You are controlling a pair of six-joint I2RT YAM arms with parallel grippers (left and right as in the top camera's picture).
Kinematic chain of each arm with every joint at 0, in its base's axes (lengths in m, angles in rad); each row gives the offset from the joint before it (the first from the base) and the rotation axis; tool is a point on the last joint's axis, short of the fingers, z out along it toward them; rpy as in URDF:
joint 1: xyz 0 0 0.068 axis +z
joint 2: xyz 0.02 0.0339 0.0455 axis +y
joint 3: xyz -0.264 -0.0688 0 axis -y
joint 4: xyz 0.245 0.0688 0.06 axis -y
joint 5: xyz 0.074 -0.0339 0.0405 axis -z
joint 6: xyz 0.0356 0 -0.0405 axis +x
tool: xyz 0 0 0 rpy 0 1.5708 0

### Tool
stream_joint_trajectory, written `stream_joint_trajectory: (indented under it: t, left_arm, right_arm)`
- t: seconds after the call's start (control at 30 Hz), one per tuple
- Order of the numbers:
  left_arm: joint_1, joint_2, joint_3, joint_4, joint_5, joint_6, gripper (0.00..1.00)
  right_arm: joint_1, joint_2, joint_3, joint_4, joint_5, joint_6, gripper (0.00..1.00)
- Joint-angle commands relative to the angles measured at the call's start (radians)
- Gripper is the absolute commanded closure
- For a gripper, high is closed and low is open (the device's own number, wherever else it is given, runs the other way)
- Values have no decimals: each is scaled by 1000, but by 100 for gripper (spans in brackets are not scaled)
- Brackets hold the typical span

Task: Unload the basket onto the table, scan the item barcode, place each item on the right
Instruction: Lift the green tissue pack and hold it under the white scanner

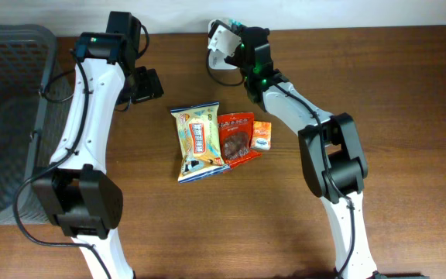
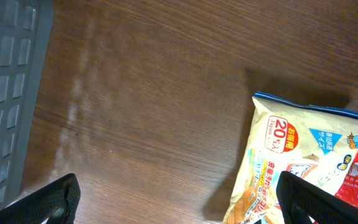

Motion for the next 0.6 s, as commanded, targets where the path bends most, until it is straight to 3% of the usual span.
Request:
stream_joint_trajectory:
  t: [0.0, 0.57]
  left_arm:
    - [0, 0, 0, 0, 4, -9, 1]
    - [0, 0, 0, 0, 4, -9, 1]
  right_arm:
    - [-3, 18, 10, 3, -18, -10, 96]
    - [-3, 20, 10, -6, -33, 38, 96]
